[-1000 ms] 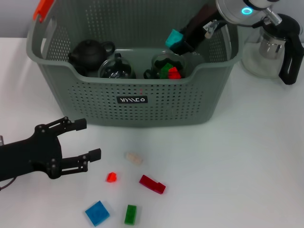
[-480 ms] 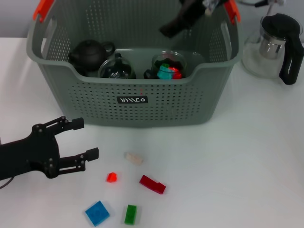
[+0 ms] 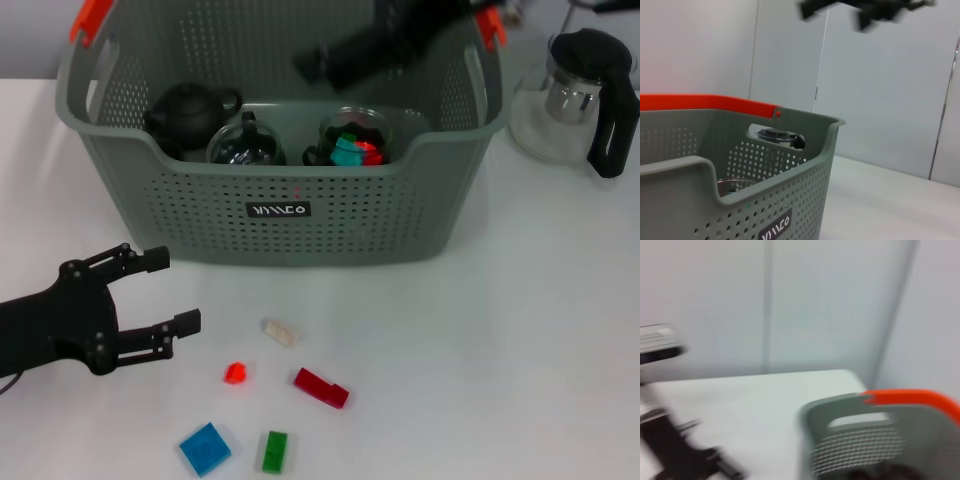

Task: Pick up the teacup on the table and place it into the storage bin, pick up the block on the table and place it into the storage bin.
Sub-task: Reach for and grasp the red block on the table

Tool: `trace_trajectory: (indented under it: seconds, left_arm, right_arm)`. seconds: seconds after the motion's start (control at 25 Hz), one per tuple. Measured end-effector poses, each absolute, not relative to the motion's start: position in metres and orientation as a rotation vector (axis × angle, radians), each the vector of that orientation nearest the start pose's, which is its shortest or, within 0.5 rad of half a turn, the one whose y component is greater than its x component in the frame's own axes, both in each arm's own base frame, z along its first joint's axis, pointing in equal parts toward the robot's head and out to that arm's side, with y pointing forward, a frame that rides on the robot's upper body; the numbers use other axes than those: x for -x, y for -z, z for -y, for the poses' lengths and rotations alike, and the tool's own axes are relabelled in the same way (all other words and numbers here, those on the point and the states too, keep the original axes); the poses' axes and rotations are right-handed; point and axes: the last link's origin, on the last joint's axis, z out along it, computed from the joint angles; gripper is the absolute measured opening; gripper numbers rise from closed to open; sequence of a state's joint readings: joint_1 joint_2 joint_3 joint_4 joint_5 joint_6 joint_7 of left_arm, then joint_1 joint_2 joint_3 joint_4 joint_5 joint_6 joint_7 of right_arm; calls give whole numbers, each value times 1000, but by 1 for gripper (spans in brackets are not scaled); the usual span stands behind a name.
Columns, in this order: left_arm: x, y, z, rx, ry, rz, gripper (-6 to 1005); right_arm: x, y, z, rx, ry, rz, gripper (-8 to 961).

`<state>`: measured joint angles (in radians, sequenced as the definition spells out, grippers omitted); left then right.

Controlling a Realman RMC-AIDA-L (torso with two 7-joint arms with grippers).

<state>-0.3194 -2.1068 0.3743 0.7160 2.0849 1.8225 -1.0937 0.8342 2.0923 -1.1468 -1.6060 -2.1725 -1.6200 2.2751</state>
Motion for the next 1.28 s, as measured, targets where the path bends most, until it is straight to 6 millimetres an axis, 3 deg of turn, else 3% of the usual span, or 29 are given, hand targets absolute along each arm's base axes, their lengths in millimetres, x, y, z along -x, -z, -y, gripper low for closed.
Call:
trace_trajectory:
  seconds: [0.24, 0.48, 0.84, 1.28]
  left_arm:
    - [317, -32, -248, 2568, 821, 491, 878]
    - [317, -32, -249, 2575, 813, 491, 880]
    - [319, -30, -246, 2598, 795, 496, 883]
    - [319, -26, -240, 2632, 781, 468, 880]
  right_arm:
    - [-37, -41, -330, 3038, -45, -171, 946]
    - [-62, -1, -311, 3151, 258, -238, 944]
    - [-79, 68, -321, 3192, 512, -422, 945]
    - [-81, 116, -329, 3088, 712, -357, 945]
